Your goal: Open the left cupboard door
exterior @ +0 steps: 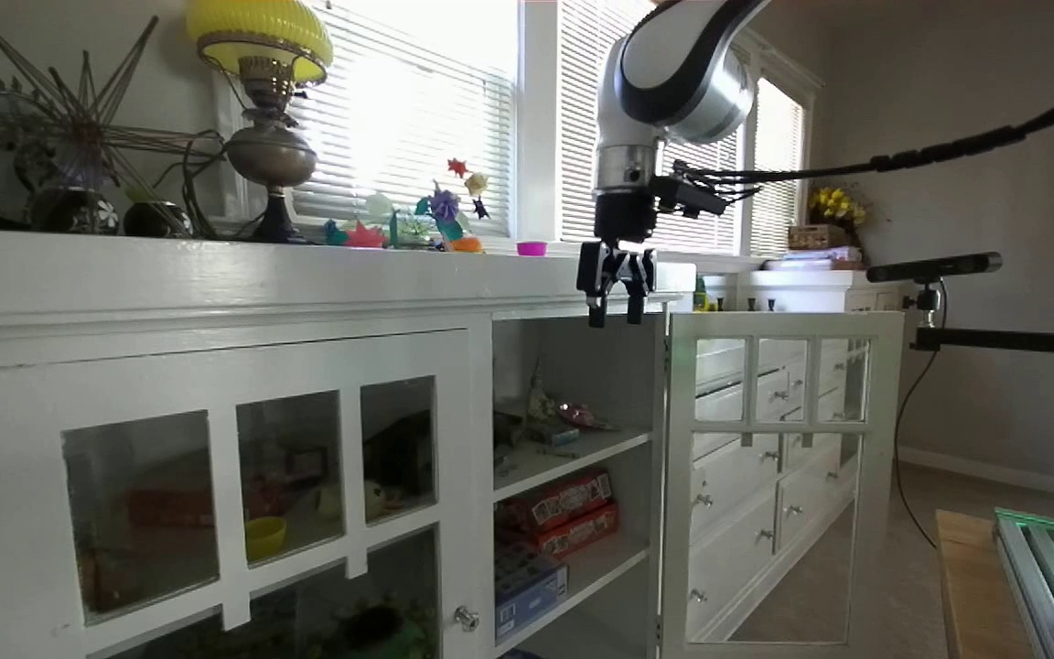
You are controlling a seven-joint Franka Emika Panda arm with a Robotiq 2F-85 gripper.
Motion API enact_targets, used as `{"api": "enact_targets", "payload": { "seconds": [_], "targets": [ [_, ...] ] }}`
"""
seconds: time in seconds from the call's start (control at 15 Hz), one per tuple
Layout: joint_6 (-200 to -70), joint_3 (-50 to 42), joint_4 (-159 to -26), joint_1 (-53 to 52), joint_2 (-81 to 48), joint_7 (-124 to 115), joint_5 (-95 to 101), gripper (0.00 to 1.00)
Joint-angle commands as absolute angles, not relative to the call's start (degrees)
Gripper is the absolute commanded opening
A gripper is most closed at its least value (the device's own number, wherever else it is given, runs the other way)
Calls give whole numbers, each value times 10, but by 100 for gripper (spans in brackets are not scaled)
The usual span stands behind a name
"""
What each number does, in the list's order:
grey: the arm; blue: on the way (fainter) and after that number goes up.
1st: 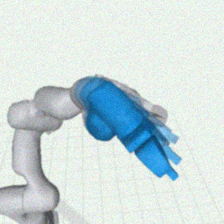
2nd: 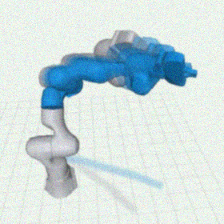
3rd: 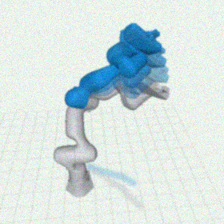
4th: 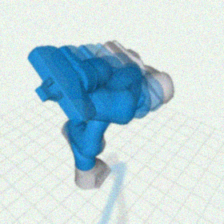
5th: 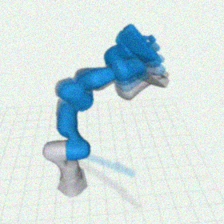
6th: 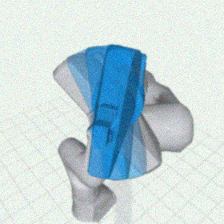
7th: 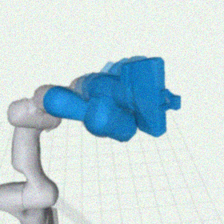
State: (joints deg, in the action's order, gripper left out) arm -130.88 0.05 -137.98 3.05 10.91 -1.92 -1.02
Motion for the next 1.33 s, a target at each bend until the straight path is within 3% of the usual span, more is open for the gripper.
{"api": "enact_targets", "payload": {
  "seconds": [0.0, 0.33, 0.53, 1.0, 1.27],
  "targets": [
    [-1319, -20, -1379, 26, 112, 22, -34, 100],
    [-1321, -23, -1379, 25, 109, 33, -38, 100],
    [-1321, -7, -1394, 30, 130, 32, 60, 100],
    [-1613, 22, -1471, 20, 118, -2, 129, 100],
    [-1798, -19, -1493, -33, 68, 74, 5, 100]
  ]
}}
